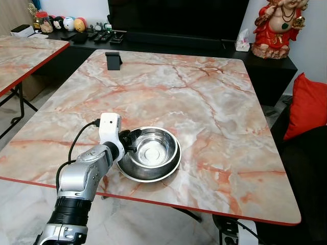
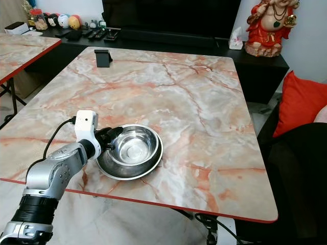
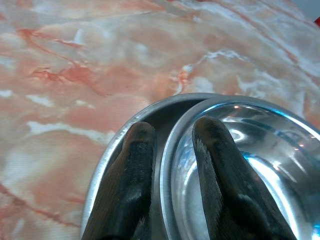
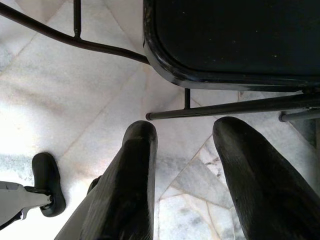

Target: Setting the table

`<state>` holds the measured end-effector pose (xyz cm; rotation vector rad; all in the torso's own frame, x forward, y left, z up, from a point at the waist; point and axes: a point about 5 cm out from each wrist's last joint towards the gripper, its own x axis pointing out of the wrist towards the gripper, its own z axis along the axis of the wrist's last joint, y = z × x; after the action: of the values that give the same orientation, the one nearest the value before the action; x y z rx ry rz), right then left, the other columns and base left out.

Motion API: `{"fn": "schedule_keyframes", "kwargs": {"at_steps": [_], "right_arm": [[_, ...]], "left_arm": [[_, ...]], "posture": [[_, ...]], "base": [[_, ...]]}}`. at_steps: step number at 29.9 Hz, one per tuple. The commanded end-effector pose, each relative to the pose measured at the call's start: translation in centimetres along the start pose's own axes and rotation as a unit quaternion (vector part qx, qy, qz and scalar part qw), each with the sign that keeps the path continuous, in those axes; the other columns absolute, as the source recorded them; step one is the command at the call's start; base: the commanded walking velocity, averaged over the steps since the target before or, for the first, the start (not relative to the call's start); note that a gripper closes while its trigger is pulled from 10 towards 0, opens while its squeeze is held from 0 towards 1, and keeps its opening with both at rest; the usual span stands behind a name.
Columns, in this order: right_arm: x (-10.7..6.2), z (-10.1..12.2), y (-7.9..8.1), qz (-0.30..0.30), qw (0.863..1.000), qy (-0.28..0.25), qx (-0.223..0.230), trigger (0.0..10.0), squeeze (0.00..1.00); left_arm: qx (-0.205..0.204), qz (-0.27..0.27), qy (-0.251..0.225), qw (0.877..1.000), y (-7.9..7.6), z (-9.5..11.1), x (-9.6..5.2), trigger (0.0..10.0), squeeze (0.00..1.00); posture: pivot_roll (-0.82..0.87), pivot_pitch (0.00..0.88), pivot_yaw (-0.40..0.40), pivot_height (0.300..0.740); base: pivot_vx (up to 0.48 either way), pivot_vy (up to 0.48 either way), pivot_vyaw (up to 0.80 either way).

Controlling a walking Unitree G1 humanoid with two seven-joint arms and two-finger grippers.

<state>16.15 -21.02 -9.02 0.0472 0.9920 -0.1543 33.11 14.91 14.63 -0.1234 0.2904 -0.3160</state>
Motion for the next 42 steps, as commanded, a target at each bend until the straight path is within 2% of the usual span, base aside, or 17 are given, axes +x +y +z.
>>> {"fn": "schedule_keyframes", "kwargs": {"at_steps": [1, 4, 7, 9, 14, 17, 25, 34, 42], "right_arm": [[0.0, -0.1, -0.3, -0.002, 1.0, 0.004, 0.002, 10.0, 0.0], [0.0, -0.1, -0.3, -0.002, 1.0, 0.004, 0.001, 10.0, 0.0], [0.0, 0.0, -0.3, -0.002, 1.0, 0.003, 0.0, 10.0, 0.0], [0.0, 0.0, -0.3, -0.002, 1.0, 0.003, 0.0, 10.0, 0.0], [0.0, 0.0, -0.3, -0.002, 1.0, 0.003, 0.0, 10.0, 0.0], [0.0, 0.0, -0.3, -0.002, 1.0, 0.004, 0.0, 10.0, 0.0], [0.0, -0.1, -0.2, -0.001, 1.0, 0.005, -0.001, 10.0, 0.0], [0.0, -0.2, -0.1, 0.001, 1.0, 0.007, -0.001, 10.0, 0.0], [0.0, -0.3, 0.0, 0.001, 1.0, 0.008, -0.001, 10.0, 0.0]], "left_arm": [[0.02, 0.009, 0.006, 1.0, 0.1, 0.0, 0.2, 10.0, 0.0], [0.04, 0.013, -0.016, 0.999, 0.0, 0.7, 0.3, 10.0, 0.0], [0.028, 0.001, -0.04, 0.999, -0.4, 1.5, 0.4, 10.0, 0.0], [0.02, -0.025, -0.063, 0.997, -1.0, 2.3, 0.3, 10.0, 0.0], [0.026, -0.039, -0.078, 0.996, -1.0, 3.1, 0.1, 10.0, 0.0], [0.012, -0.071, -0.085, 0.994, -1.4, 3.6, 0.0, 10.0, 0.0], [0.001, -0.138, -0.04, 0.99, -2.2, 2.7, -0.5, 10.0, 0.0], [0.014, -0.141, 0.014, 0.99, -1.5, 1.9, -0.8, 10.0, 0.0], [0.021, -0.16, 0.037, 0.986, -1.9, 1.6, -1.0, 10.0, 0.0]], "posture": [[0.06, 0.0, -0.052, 0.711], [0.06, 0.0, -0.052, 0.711], [0.06, 0.0, -0.053, 0.711], [0.06, 0.0, -0.052, 0.711], [0.06, 0.0, -0.052, 0.711], [0.06, 0.0, -0.052, 0.711], [0.06, 0.0, -0.047, 0.711], [0.06, 0.0, -0.041, 0.711], [0.06, 0.0, -0.04, 0.711]], "base": [[0.0, 0.0, 0.0], [0.0, 0.0, 0.0], [0.0, 0.0, 0.0], [0.0, 0.0, 0.0], [0.0, 0.0, 0.0], [0.0, 0.0, 0.0], [0.0, 0.0, 0.0], [0.0, 0.0, 0.0], [0.0, 0.0, 0.0]]}}
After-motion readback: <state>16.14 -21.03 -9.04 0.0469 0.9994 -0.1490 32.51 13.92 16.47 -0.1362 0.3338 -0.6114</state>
